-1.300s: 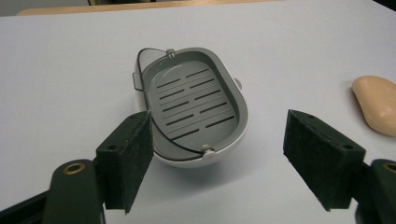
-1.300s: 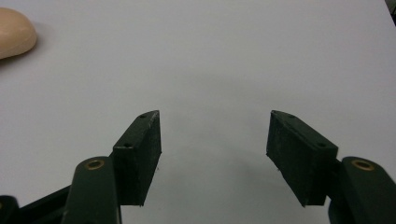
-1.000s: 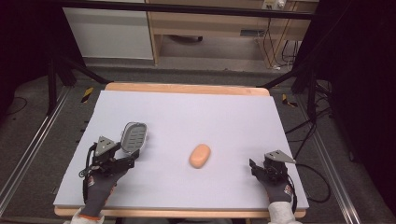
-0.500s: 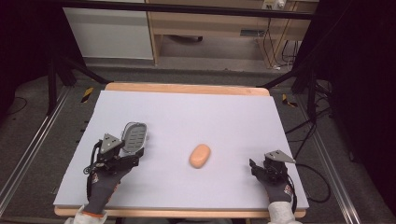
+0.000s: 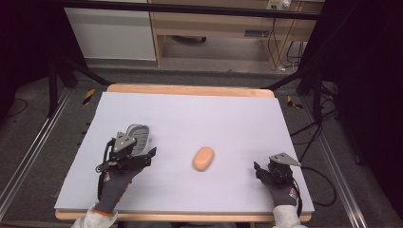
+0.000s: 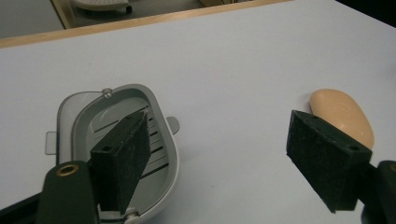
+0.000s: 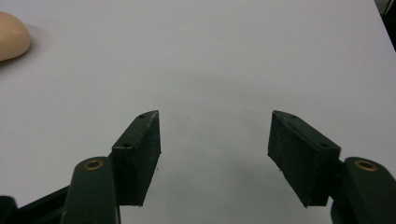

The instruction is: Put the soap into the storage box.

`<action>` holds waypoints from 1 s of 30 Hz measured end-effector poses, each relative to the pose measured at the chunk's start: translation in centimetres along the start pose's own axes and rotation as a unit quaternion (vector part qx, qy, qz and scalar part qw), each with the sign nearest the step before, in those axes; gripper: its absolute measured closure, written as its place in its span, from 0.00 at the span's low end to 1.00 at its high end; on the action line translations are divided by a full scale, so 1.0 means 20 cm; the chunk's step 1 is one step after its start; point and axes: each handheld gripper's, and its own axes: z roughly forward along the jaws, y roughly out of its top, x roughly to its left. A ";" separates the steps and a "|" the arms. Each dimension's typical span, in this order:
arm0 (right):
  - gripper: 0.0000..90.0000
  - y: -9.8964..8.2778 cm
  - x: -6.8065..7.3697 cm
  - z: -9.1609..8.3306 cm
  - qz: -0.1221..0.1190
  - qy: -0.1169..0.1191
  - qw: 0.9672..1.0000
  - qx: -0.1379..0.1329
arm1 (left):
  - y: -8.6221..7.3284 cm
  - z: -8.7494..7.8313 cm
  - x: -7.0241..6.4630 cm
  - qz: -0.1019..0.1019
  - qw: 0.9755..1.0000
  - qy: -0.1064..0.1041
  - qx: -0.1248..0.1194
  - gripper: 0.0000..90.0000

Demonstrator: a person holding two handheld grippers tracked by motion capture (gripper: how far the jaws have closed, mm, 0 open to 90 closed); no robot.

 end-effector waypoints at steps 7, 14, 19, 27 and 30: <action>0.38 0.00 0.01 0.00 0.003 0.004 1.000 -0.001 | 0.03 0.05 -0.06 0.013 1.000 -0.007 0.003 0.23; 0.38 0.00 0.01 -0.01 0.000 0.002 1.000 -0.004 | 0.04 0.10 -0.11 0.020 1.000 -0.015 0.009 0.23; 0.38 0.00 0.01 -0.01 0.001 0.002 1.000 -0.005 | 0.07 0.13 -0.14 0.022 1.000 -0.020 0.006 0.23; 0.38 0.00 0.01 -0.01 -0.003 0.002 1.000 -0.004 | 0.11 0.17 -0.21 0.029 0.999 -0.032 0.008 0.22; 0.38 0.00 0.01 -0.01 -0.003 0.002 1.000 -0.003 | 0.11 0.20 -0.24 0.030 0.999 -0.037 0.011 0.22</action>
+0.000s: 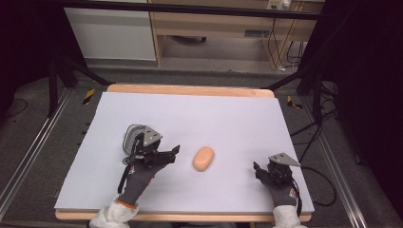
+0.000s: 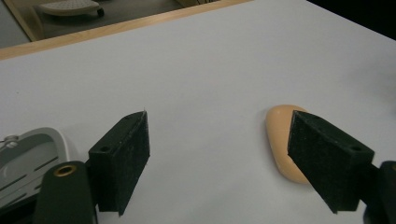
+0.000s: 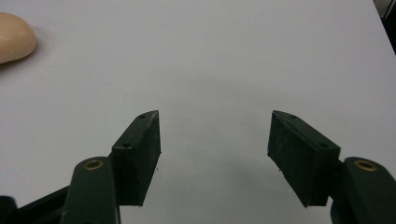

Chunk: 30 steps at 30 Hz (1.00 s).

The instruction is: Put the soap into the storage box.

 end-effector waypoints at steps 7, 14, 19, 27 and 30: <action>0.38 0.00 0.00 0.00 -0.001 0.001 1.000 0.000 | 0.02 0.06 -0.06 0.007 1.000 -0.007 0.007 0.22; 0.38 0.00 0.00 0.00 -0.001 0.000 1.000 0.001 | 0.04 0.10 -0.10 0.014 1.000 -0.011 0.011 0.21; 0.40 0.00 0.00 0.00 0.001 0.002 1.000 -0.003 | 0.04 0.14 -0.14 0.024 0.999 -0.013 0.019 0.21; 0.45 0.00 0.00 0.00 0.002 0.005 1.000 -0.002 | 0.03 0.21 -0.19 0.027 0.999 -0.019 0.027 0.22; 0.46 0.00 0.00 0.00 0.003 0.006 1.000 -0.003 | 0.03 0.22 -0.20 0.027 0.999 -0.019 0.029 0.22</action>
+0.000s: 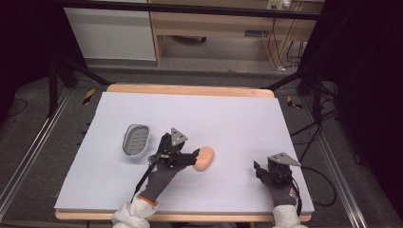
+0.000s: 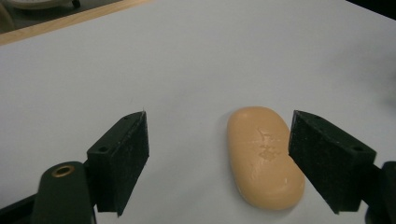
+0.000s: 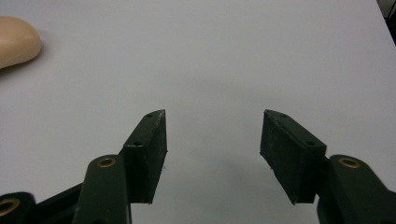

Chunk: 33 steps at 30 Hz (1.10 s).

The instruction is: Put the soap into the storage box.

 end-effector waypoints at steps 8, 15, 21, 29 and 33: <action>0.48 0.00 0.00 0.00 -0.001 0.000 1.000 0.000 | 0.00 0.05 -0.04 0.008 1.000 -0.007 0.009 0.22; 0.48 0.00 0.00 0.00 -0.002 -0.002 1.000 0.001 | -0.01 0.09 -0.07 0.011 1.000 -0.009 0.014 0.22; 0.48 0.00 0.00 0.00 -0.001 -0.001 1.000 0.002 | -0.02 0.14 -0.10 0.015 0.999 -0.018 0.022 0.22; 0.48 0.00 0.00 0.00 -0.002 0.000 1.000 0.003 | -0.03 0.17 -0.12 0.017 0.999 -0.026 0.030 0.22; 0.48 0.00 0.00 0.00 -0.002 0.000 1.000 0.003 | -0.03 0.20 -0.14 0.018 0.999 -0.029 0.034 0.21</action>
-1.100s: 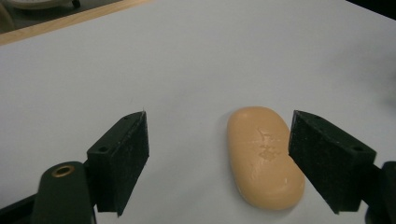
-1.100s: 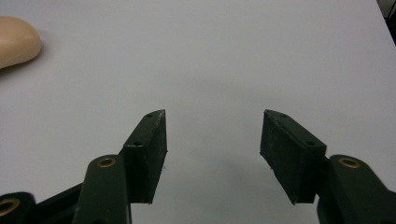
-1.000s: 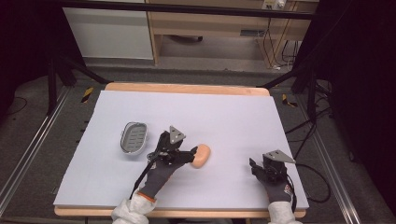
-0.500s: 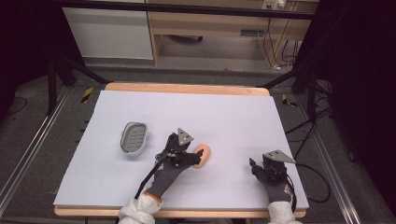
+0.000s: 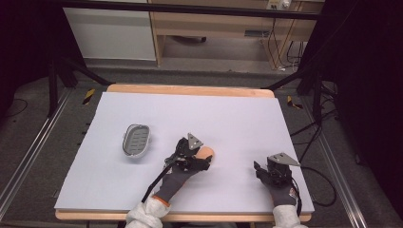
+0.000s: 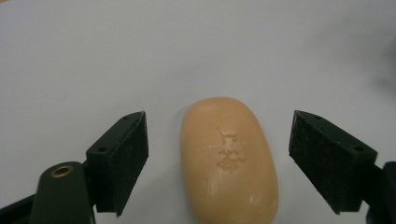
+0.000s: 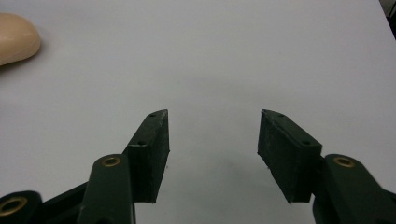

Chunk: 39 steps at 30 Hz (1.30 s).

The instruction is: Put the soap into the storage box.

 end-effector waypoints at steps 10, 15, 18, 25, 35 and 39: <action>0.48 0.00 0.00 0.00 0.001 0.001 1.000 0.001 | -0.01 0.04 -0.02 0.005 1.000 -0.001 0.018 0.18; 0.48 0.00 0.00 0.00 0.001 0.002 1.000 0.002 | -0.02 0.07 -0.02 0.004 1.000 0.003 0.024 0.18; 0.48 0.00 0.00 0.00 0.001 0.003 1.000 0.002 | -0.03 0.08 -0.02 0.002 1.000 0.002 0.027 0.18; 0.49 0.00 0.00 0.00 0.001 0.002 1.000 0.002 | -0.04 0.12 -0.02 0.002 0.999 0.001 0.038 0.19; 0.49 0.00 0.00 0.00 0.003 0.005 1.000 0.003 | -0.06 0.14 -0.02 -0.003 0.999 0.002 0.047 0.25; 0.50 0.00 0.00 0.00 0.002 0.003 1.000 0.002 | -0.06 0.15 -0.02 -0.005 0.999 0.000 0.048 0.27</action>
